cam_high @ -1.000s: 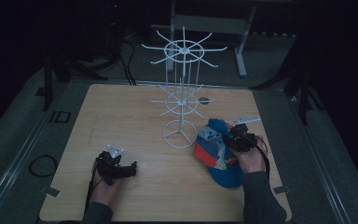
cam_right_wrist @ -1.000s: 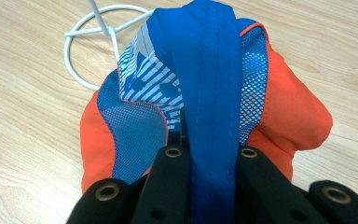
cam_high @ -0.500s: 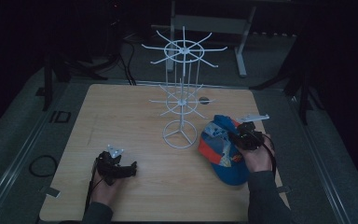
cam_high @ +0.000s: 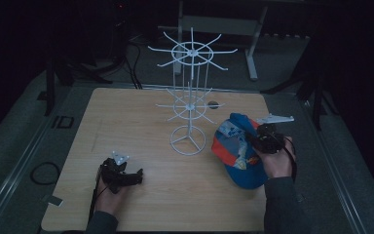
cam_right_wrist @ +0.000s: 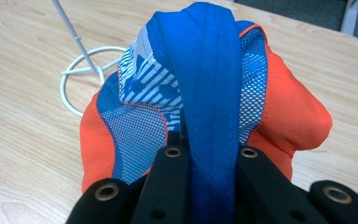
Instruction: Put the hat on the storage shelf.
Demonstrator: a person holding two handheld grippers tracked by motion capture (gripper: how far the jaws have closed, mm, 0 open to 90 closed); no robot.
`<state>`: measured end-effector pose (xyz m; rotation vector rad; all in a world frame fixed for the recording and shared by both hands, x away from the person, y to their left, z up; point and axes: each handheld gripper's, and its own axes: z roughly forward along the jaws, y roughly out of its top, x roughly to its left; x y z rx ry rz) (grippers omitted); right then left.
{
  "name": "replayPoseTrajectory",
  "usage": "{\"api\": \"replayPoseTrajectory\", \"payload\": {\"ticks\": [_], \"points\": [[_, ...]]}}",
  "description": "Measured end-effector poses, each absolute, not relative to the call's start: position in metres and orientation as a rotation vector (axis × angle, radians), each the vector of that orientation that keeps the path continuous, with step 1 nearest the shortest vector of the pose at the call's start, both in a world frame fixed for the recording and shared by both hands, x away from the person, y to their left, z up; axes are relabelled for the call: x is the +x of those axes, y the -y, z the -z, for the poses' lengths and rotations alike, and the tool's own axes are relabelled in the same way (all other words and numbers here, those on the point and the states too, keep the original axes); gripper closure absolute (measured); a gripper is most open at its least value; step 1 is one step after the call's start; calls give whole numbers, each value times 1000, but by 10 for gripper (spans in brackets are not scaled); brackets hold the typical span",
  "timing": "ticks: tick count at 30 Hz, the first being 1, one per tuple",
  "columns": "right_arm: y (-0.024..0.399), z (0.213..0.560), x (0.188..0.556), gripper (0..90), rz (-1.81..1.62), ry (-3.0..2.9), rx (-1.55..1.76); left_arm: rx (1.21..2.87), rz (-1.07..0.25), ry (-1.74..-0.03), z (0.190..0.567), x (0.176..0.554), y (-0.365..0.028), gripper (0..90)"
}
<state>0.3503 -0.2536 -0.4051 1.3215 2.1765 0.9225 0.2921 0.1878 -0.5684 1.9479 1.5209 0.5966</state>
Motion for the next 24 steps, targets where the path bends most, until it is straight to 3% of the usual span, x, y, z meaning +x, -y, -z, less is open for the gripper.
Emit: {"api": "replayPoseTrajectory", "payload": {"ticks": [24], "points": [[268, 373, 344, 882, -1014, -2108, 1300, 1942, -596, -1523, 569, 292, -187, 24]]}}
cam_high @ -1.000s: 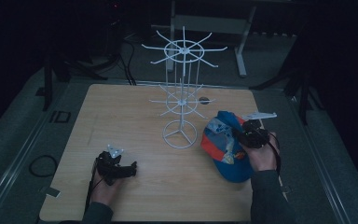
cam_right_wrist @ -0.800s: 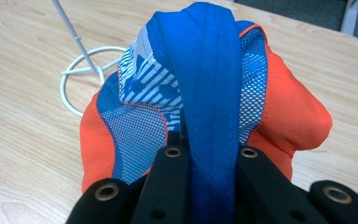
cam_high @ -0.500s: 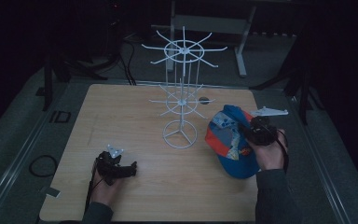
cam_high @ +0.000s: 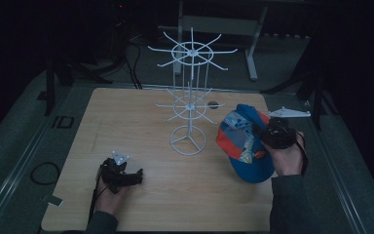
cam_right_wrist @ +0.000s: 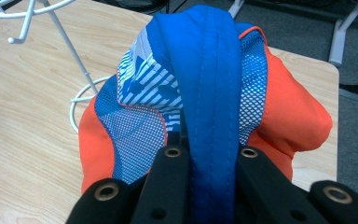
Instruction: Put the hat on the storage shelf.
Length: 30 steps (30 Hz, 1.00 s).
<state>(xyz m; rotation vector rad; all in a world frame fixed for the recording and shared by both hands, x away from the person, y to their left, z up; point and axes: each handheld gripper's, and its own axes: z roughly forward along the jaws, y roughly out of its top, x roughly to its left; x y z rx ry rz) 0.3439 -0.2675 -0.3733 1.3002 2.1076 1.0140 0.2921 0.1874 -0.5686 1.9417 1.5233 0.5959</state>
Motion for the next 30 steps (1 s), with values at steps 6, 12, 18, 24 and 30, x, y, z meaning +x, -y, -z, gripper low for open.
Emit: {"api": "replayPoseTrajectory", "payload": {"ticks": [6, 12, 18, 24, 30], "points": [[268, 367, 343, 882, -1012, -2108, 1283, 1948, -595, -1522, 568, 292, -188, 24], [268, 363, 343, 882, -1010, -2106, 1272, 1947, -595, -1523, 568, 292, -188, 24], [269, 355, 342, 882, -1020, -2120, 1245, 1949, -596, -1521, 568, 292, -188, 24], [270, 347, 341, 881, -1025, -2122, 1225, 1948, -595, -1521, 568, 292, -188, 24], [272, 340, 340, 881, -1027, -2120, 1212, 1948, -595, -1521, 568, 292, -188, 24]]}}
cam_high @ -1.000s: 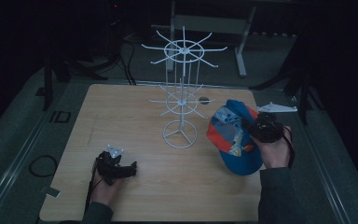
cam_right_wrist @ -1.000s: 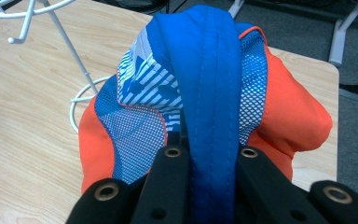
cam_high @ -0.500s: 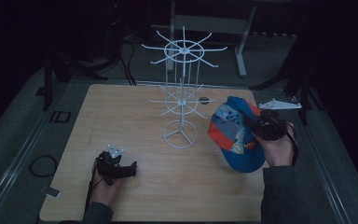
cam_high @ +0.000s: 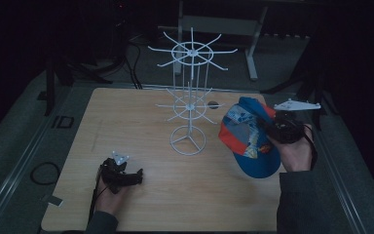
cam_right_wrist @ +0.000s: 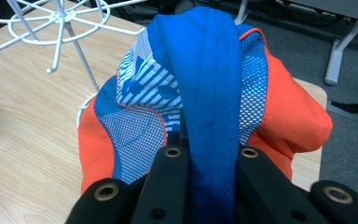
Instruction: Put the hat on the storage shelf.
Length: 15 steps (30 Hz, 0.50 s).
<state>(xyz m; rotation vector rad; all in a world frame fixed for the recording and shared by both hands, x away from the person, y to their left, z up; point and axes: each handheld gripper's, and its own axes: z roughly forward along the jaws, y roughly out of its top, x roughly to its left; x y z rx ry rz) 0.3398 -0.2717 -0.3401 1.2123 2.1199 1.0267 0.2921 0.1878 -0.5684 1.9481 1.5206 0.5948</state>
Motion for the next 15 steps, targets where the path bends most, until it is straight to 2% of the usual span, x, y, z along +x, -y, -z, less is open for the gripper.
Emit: {"api": "replayPoseTrajectory", "payload": {"ticks": [15], "points": [[281, 321, 335, 880, -1065, -2084, 1182, 1948, -596, -1521, 568, 292, -188, 24]]}}
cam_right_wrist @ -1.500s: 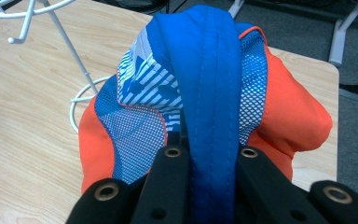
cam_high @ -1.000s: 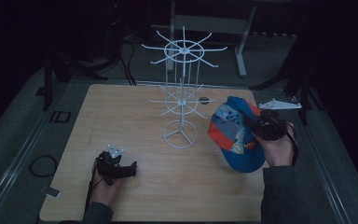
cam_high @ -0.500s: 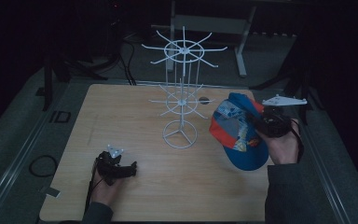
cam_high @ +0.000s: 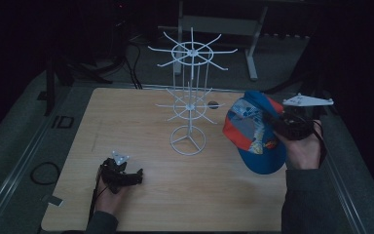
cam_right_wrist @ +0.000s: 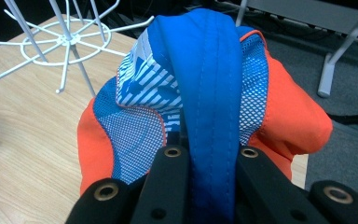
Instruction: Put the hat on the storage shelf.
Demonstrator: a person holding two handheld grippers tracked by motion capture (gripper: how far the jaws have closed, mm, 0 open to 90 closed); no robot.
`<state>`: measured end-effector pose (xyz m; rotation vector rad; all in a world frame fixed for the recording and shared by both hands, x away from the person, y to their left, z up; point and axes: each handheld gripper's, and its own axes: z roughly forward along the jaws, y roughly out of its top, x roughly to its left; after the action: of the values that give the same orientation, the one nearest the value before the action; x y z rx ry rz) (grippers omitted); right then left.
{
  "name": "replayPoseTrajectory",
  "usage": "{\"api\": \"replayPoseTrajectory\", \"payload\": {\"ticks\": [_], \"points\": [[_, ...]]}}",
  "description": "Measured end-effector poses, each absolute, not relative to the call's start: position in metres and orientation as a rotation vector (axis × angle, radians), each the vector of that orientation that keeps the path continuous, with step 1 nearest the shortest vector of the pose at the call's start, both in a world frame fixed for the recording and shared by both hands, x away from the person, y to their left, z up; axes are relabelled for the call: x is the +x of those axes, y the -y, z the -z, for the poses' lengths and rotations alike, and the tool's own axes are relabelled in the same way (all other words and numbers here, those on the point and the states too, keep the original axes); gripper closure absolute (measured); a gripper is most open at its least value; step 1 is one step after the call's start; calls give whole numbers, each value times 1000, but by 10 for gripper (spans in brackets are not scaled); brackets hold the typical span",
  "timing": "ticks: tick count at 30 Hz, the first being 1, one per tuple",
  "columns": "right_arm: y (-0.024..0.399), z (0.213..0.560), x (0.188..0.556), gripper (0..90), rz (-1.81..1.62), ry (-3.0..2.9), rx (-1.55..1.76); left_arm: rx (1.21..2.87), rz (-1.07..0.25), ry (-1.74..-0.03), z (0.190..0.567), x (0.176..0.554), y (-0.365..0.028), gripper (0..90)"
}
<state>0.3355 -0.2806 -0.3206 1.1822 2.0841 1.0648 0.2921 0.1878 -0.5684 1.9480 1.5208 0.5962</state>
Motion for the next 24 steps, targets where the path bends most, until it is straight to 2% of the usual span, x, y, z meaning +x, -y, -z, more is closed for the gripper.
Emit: {"api": "replayPoseTrajectory", "payload": {"ticks": [24], "points": [[285, 302, 325, 880, -1176, -2061, 1068, 1948, -597, -1521, 568, 292, -188, 24]]}}
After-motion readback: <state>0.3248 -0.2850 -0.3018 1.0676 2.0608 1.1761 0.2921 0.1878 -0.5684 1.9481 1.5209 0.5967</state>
